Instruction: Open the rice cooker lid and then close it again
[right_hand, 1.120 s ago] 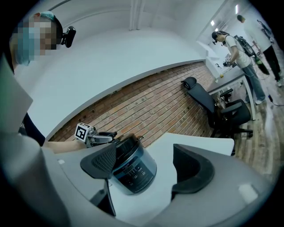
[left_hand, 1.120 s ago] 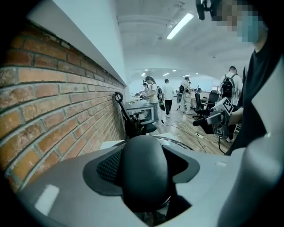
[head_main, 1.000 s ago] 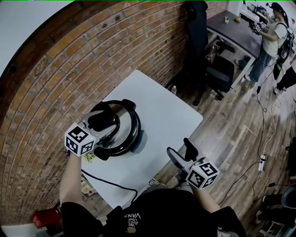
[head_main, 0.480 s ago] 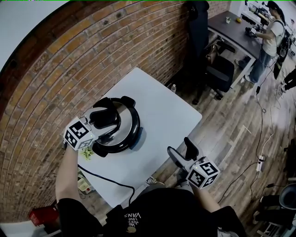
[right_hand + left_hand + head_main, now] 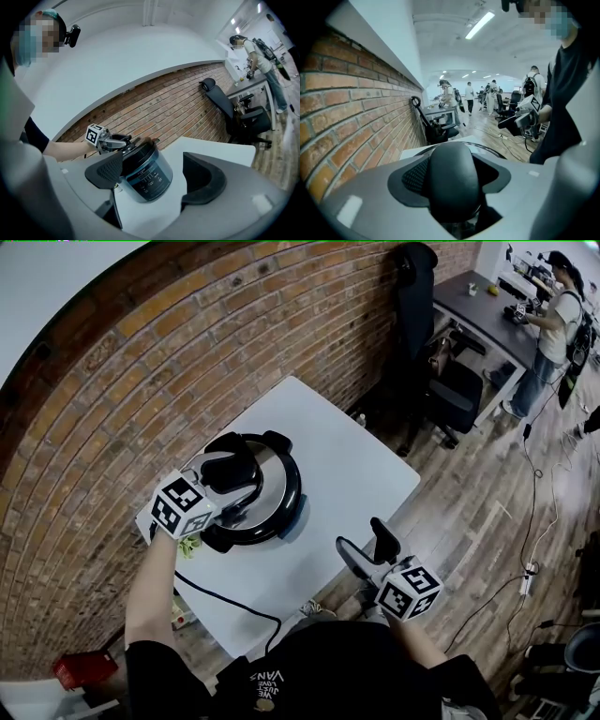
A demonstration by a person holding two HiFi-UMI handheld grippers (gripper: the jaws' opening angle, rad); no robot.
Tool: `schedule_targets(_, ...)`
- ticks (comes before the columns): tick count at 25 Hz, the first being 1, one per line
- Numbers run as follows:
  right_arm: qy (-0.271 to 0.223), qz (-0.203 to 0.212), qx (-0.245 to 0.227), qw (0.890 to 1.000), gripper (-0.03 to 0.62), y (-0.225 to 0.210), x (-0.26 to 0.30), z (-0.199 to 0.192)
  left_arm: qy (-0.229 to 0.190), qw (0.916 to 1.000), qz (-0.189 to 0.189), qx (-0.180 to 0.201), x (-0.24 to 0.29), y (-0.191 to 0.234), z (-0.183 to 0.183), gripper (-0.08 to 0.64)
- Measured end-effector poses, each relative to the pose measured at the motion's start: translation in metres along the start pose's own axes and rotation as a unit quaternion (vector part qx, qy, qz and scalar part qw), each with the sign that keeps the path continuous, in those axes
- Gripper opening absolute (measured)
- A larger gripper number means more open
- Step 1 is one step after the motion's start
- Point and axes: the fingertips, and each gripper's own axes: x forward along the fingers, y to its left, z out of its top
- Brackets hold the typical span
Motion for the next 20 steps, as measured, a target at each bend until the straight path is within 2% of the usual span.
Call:
schedule_targets(9,0.025,0.035,-0.011,0.999,0.394,0.022,0.029,-0.005,0.002,0.9992,0.029,-0.029,0.002,0.003,0.0,0.284)
schedule_targets(13,0.04,0.061,-0.021,0.997,0.394,0.013,0.042,0.003,0.011,0.9961,0.064,-0.06,0.003,0.006,-0.003,0.284)
schedule_targets(17,0.073,0.111,-0.039,0.99,0.394,0.001,0.062,0.014,0.015,0.9871,0.125,-0.098,0.001,0.013,-0.004,0.285)
schedule_targets(20,0.114,0.16,-0.06,0.979,0.394,-0.006,0.074,0.019,0.021,0.9756,0.174,-0.132,0.0,0.018,-0.005,0.285)
